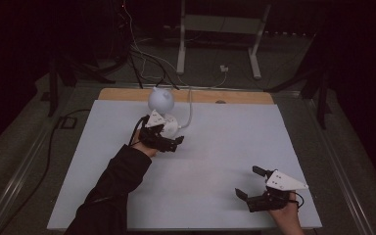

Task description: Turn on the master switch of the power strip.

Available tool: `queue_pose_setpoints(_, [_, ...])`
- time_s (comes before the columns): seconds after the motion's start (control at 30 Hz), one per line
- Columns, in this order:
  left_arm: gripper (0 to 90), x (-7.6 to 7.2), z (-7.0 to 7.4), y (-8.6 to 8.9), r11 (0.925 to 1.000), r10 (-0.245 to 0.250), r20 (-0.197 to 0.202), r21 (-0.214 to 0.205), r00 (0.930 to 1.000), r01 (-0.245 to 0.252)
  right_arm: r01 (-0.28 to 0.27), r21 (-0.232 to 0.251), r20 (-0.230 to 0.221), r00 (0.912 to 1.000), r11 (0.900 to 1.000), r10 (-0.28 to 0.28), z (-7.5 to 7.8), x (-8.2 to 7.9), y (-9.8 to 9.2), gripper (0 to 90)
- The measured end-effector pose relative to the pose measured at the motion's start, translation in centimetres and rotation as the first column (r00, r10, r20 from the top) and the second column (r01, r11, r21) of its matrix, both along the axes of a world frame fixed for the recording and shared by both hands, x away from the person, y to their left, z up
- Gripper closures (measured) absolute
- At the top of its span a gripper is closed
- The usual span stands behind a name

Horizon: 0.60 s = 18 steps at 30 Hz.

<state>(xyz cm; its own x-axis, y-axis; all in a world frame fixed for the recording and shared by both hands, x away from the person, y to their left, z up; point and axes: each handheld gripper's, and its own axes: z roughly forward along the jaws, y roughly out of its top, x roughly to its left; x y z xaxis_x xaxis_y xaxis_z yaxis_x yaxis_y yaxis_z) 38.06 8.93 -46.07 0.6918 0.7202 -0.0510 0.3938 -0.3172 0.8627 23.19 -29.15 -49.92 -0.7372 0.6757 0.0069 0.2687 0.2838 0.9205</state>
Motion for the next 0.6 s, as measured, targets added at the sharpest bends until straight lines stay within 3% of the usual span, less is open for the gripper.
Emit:
queue_pose_setpoints(0.2, [0.3,0.8,-0.8,-0.6,0.9989,0.046,-0.026,0.011,0.9986,-0.045,0.001,0.005,-0.004,1.0000,1.0000,-0.001,0.0,0.0,-0.1,0.0])
queue_pose_setpoints(0.37, [0.3,1.3,-1.6,-0.9,0.9970,0.076,-0.021,0.016,0.9969,-0.075,0.002,0.007,-0.004,1.0000,1.0000,-0.002,0.0,0.1,-0.1,0.0])
queue_pose_setpoints(0.43, [0.4,1.5,-2.0,-1.2,0.9955,0.078,-0.004,0.055,0.9970,-0.077,0.001,0.008,-0.006,1.0000,1.0000,-0.001,0.0,0.0,-0.1,0.0])
queue_pose_setpoints(0.6, [6.0,1.7,-2.5,-1.3,0.9914,0.110,0.012,0.070,0.9938,-0.111,0.002,0.008,-0.008,1.0000,1.0000,-0.001,-0.1,0.1,-0.1,0.0])
